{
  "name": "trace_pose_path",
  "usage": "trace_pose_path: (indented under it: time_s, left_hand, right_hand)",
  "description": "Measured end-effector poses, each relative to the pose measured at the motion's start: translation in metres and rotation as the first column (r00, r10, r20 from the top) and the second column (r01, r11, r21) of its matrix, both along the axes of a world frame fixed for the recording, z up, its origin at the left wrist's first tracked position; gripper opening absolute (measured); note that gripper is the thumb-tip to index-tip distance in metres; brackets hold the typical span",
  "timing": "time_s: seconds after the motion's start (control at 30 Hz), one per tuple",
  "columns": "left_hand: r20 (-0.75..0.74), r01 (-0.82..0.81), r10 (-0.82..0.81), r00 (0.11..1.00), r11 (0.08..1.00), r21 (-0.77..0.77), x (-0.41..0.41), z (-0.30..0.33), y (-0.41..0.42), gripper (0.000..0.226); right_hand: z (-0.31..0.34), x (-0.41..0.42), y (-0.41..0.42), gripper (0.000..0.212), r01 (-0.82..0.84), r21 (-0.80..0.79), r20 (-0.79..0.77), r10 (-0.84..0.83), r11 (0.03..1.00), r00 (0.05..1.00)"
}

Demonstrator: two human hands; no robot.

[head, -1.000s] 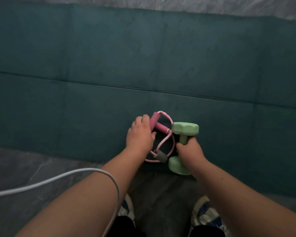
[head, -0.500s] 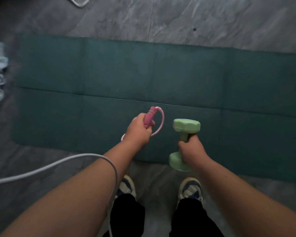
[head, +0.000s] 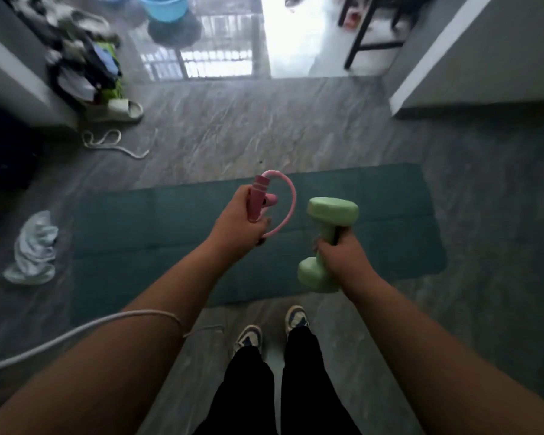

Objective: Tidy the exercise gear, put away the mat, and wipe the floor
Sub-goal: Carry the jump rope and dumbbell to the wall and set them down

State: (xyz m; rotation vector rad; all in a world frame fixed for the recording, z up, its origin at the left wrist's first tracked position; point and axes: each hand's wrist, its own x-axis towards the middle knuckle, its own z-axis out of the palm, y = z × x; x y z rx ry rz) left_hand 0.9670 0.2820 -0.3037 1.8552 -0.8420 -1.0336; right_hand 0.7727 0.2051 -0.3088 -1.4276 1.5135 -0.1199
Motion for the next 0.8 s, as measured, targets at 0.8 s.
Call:
trace_pose_path:
  time_s: [0.8]
  left_hand:
    - [0.139, 0.854, -0.851, 0.507, 0.474, -0.212, -0.454, 0.260, -0.123, 0.049]
  right_hand:
    - [0.255, -0.467, 0.097, 0.021, 0.879, -0.249, 0.281, -0.838, 0.406, 0.467]
